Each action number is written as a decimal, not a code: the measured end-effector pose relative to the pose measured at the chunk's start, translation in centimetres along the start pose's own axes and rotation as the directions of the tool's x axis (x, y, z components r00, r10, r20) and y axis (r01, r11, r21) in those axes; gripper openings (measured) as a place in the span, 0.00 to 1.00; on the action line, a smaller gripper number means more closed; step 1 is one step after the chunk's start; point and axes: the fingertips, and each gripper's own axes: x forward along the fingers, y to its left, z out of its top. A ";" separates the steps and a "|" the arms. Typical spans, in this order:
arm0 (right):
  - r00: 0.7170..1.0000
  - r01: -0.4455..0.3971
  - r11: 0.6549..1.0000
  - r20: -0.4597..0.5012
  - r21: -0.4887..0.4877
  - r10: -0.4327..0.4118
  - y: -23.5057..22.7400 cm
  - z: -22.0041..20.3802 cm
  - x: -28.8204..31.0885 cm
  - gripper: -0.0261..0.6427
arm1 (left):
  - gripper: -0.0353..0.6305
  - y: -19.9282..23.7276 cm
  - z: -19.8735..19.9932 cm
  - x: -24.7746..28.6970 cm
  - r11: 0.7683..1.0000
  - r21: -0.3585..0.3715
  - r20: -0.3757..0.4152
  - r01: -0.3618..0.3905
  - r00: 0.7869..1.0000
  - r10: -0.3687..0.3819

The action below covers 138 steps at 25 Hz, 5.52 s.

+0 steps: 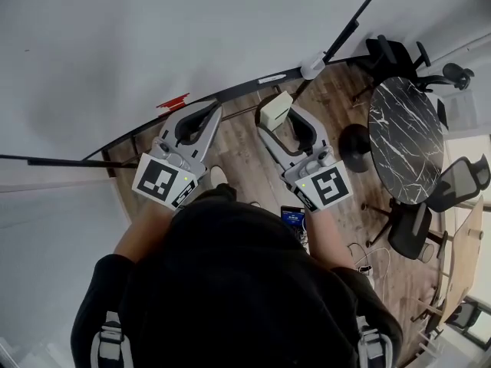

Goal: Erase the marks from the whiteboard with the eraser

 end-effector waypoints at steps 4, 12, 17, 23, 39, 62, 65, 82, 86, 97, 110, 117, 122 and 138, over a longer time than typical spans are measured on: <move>1.000 0.023 0.999 -0.002 -0.030 -0.023 -2.1 0.2 3.2 0.41 | 0.06 3.8 0.0 1.9 1.000 -0.017 -0.006 0.002 1.000 -0.002; 0.992 0.127 0.990 0.018 -0.068 -0.126 -6.5 3.2 9.3 0.41 | 0.06 9.1 1.8 5.2 0.998 -0.016 0.025 0.055 0.998 -0.055; 0.981 0.194 0.976 0.033 -0.099 -0.192 -9.0 5.2 11.6 0.41 | 0.06 10.5 3.2 7.3 0.995 -0.005 0.055 0.102 0.993 -0.101; 0.972 0.233 0.964 0.067 -0.127 -0.226 -11.1 6.8 13.2 0.41 | 0.06 11.0 4.3 8.8 0.994 0.018 0.084 0.104 0.991 -0.105; 0.972 0.222 0.947 0.134 -0.234 -0.195 -14.2 9.4 18.5 0.41 | 0.06 12.7 4.5 9.8 0.987 0.034 0.074 -0.154 0.986 0.151; 0.943 0.308 0.945 0.168 -0.108 -0.288 -23.8 9.9 15.3 0.41 | 0.06 12.6 5.0 11.9 0.977 0.045 0.075 -0.208 0.976 0.205; 0.937 0.322 0.943 0.170 -0.089 -0.304 -25.3 10.0 14.5 0.41 | 0.06 12.4 5.3 12.0 0.976 0.051 0.076 -0.213 0.975 0.209; 0.920 0.378 0.925 0.131 -0.038 -0.370 -28.8 9.2 12.2 0.41 | 0.06 12.9 5.8 11.0 0.968 0.063 0.088 -0.243 0.967 0.238; 0.933 0.342 0.937 0.144 -0.068 -0.330 -25.6 9.3 12.5 0.41 | 0.06 13.3 6.0 10.5 0.962 0.079 0.104 -0.260 0.962 0.251; 0.972 0.188 0.939 0.189 -0.287 -0.137 -13.6 13.2 17.0 0.41 | 0.06 13.9 8.0 8.9 0.944 0.107 0.146 -0.311 0.944 0.295; 0.957 0.246 0.925 0.226 -0.290 -0.184 -14.8 14.1 18.8 0.41 | 0.06 14.2 8.8 8.3 0.941 0.114 0.169 -0.320 0.939 0.299; 0.942 0.293 0.928 0.235 -0.229 -0.239 -19.1 14.0 17.3 0.41 | 0.06 14.3 8.3 9.4 0.947 0.117 0.158 -0.299 0.947 0.280; 0.931 0.323 0.932 0.231 -0.165 -0.282 -22.2 14.0 15.8 0.41 | 0.06 13.7 8.6 10.7 0.953 0.121 0.156 -0.278 0.953 0.259; 0.892 0.424 0.905 0.189 -0.034 -0.411 -31.3 11.4 11.7 0.41 | 0.06 12.8 7.7 13.1 0.963 0.113 0.125 -0.244 0.965 0.230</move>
